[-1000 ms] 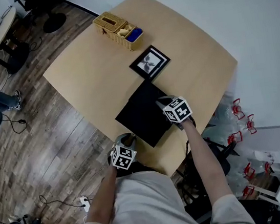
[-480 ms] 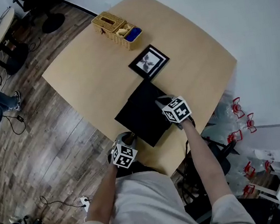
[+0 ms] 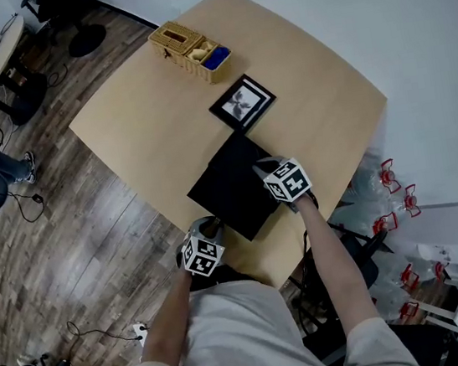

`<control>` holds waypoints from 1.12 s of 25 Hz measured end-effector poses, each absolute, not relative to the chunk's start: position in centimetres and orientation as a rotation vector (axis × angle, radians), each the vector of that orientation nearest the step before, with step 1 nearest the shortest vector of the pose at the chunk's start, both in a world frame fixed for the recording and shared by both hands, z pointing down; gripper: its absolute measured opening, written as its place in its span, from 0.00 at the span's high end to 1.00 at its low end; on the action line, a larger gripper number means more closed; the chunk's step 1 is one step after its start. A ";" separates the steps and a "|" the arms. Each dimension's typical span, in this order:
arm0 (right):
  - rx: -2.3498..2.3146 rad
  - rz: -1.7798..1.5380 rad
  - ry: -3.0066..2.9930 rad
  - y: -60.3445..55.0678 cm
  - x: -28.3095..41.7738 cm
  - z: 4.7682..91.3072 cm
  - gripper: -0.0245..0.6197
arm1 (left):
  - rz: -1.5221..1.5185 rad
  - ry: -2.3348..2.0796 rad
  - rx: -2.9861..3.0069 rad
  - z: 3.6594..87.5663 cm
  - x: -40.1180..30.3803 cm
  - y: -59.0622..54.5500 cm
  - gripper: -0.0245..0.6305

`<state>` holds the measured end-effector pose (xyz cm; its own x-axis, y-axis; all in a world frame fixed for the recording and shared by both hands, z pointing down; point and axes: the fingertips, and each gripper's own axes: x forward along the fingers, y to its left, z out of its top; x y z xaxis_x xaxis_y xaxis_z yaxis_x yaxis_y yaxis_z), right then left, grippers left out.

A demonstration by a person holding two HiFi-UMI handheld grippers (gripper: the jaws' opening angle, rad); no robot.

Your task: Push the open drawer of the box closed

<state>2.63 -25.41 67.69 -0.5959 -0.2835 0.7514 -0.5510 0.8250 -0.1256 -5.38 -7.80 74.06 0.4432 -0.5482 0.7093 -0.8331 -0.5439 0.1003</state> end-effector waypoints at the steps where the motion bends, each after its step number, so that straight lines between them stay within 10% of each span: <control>1: 0.608 0.446 -2.236 -25.4 2.6 67.7 0.96 | 0.875 -1.164 2.263 74.0 -5.4 -7.8 0.77; 28: 0.605 0.459 -2.232 -25.4 2.6 67.7 0.96 | 0.907 -1.154 2.260 73.8 -3.9 -10.4 0.77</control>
